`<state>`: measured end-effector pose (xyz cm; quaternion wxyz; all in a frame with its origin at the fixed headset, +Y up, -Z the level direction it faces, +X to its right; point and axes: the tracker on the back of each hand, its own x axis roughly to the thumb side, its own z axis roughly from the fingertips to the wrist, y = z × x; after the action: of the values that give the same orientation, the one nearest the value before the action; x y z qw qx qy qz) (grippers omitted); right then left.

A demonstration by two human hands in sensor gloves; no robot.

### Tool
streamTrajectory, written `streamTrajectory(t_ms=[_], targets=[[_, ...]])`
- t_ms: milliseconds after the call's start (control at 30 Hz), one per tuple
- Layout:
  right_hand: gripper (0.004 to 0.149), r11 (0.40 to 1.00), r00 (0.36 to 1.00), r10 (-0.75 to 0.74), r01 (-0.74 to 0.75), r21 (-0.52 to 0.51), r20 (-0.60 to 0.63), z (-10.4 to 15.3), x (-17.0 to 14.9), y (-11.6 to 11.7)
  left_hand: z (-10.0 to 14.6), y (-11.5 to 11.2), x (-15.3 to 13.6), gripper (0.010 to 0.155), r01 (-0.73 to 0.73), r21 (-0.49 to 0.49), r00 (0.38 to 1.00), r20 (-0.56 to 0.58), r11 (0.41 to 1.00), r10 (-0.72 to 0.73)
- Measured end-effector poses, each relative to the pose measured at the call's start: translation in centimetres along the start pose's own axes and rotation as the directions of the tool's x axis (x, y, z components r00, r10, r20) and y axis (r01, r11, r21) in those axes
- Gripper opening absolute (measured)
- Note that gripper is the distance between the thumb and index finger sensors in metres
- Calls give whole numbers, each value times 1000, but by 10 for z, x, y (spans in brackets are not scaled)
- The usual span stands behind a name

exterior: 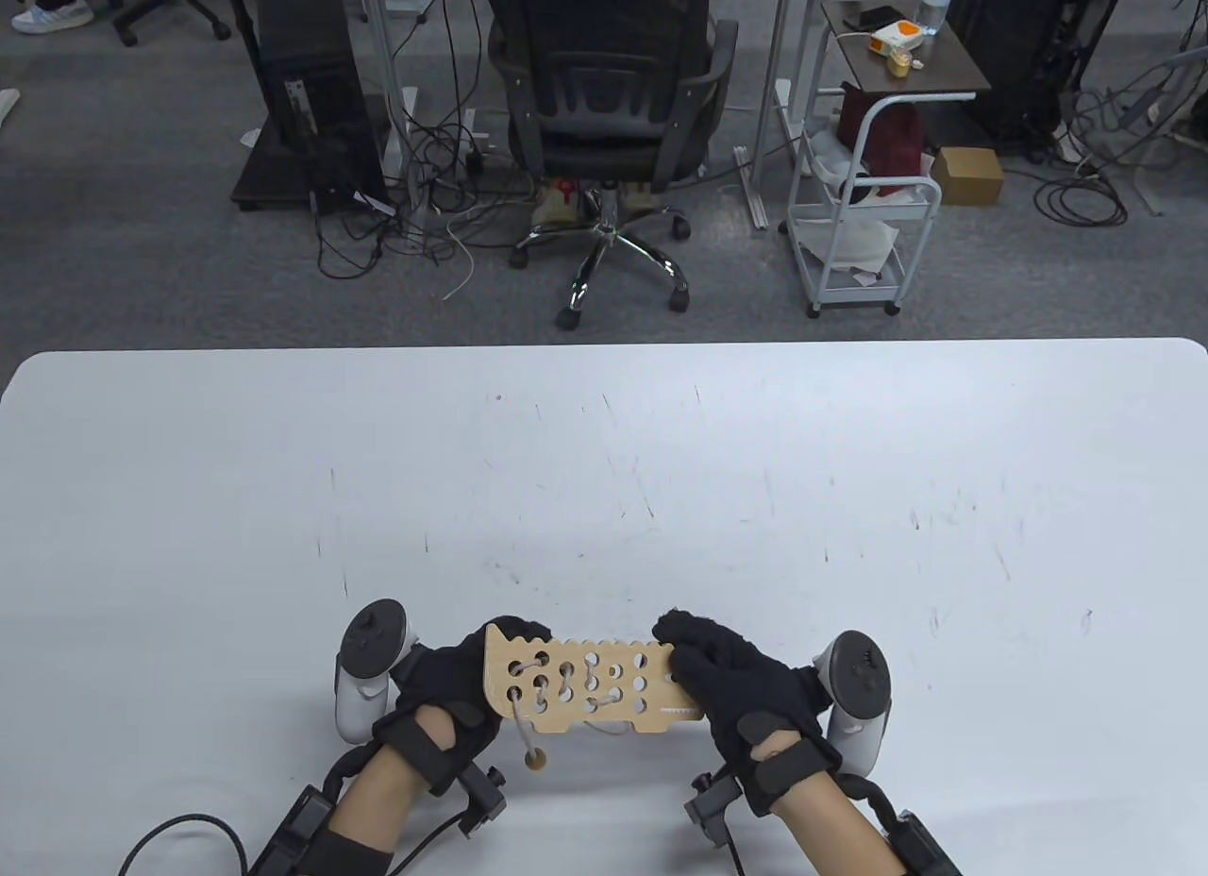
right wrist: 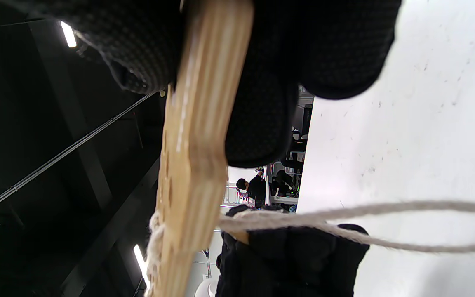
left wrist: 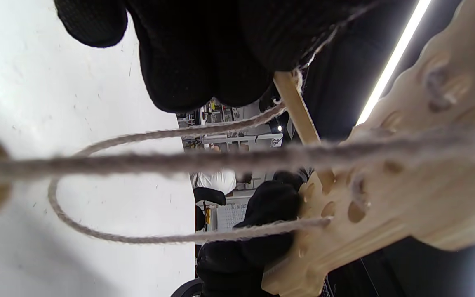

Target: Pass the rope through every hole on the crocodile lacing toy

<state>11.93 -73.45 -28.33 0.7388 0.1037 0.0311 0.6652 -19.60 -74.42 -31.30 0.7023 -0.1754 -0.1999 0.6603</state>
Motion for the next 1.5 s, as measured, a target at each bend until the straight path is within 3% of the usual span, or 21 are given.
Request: streamTrajectory(t_ms=[333, 567, 1033, 1500], targets=[[45, 999, 998, 52, -52, -8, 48, 0, 3, -1, 1, -1, 3, 42, 113, 32, 993, 11, 993, -114], [46, 999, 996, 54, -53, -12, 65, 0, 5, -2, 1, -5, 4, 42, 118, 14, 993, 14, 993, -118], [46, 994, 993, 106, -106, -11, 47, -3, -1, 2, 0, -20, 5, 50, -78, -84, 995, 49, 993, 82], [47, 954, 951, 299, -300, -4, 80, -5, 0, 9, 0, -23, 5, 59, -98, -96, 991, 81, 990, 106]])
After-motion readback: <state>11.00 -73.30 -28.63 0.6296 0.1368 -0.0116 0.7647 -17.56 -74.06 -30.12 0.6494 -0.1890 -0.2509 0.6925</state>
